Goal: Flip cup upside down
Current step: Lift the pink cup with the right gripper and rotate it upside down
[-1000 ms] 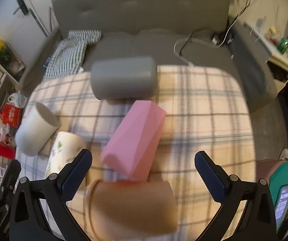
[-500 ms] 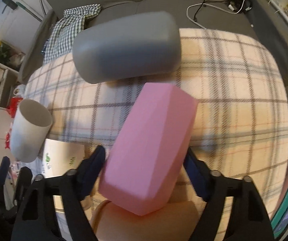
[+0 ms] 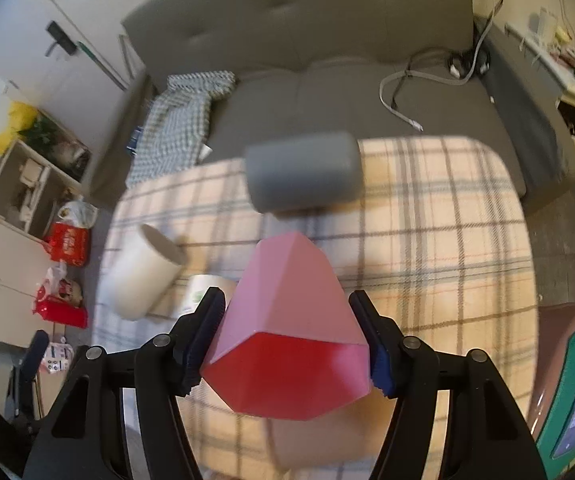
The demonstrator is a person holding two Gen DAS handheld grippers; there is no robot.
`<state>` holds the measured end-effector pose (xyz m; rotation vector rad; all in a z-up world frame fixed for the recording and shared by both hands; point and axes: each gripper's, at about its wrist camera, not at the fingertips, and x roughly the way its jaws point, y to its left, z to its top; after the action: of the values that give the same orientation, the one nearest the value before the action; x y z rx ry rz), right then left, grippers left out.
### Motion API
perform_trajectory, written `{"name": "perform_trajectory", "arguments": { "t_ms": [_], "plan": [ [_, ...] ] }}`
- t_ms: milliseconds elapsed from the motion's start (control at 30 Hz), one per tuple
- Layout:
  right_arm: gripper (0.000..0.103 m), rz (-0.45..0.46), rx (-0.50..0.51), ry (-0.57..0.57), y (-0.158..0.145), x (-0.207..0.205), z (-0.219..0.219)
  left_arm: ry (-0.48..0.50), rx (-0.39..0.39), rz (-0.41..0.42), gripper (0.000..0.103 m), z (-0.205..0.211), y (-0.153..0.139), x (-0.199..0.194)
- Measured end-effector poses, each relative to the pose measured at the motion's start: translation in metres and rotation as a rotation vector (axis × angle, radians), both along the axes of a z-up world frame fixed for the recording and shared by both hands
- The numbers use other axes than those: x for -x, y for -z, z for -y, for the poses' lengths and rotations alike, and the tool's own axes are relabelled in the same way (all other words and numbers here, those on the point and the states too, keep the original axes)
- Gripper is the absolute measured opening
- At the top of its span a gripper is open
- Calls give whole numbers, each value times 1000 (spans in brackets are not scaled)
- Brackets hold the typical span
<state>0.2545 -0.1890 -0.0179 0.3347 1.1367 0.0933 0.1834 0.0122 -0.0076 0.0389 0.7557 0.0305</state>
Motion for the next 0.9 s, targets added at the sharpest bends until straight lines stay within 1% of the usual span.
{"name": "perform_trajectory", "arguments": {
  "t_ms": [133,233,333,467,567,667,767,900],
  "plan": [
    [64,45,-5,-33,-23,26,-20,-20,5,26,102,-15,-9,23],
    [64,48,-10,-73,-24,51,-43,-48,9,19,102,-31,-6,37],
    [64,23,-18,-114,-7,70,-68,-88,8,2,102,-51,7,51],
    [64,-5,-7,-157,30,85,-101,-123,-3,-38,102,-69,26,67],
    [64,13,66,-177,55,93,-118,-141,4,-68,102,-80,41,77],
    [64,23,117,-192,72,105,-123,-142,5,-89,102,-85,51,80],
    [63,26,148,-222,86,120,-125,-141,7,-111,102,-85,62,80],
    [61,0,143,-232,104,130,-123,-131,-7,-134,102,-78,70,76]
  ]
}}
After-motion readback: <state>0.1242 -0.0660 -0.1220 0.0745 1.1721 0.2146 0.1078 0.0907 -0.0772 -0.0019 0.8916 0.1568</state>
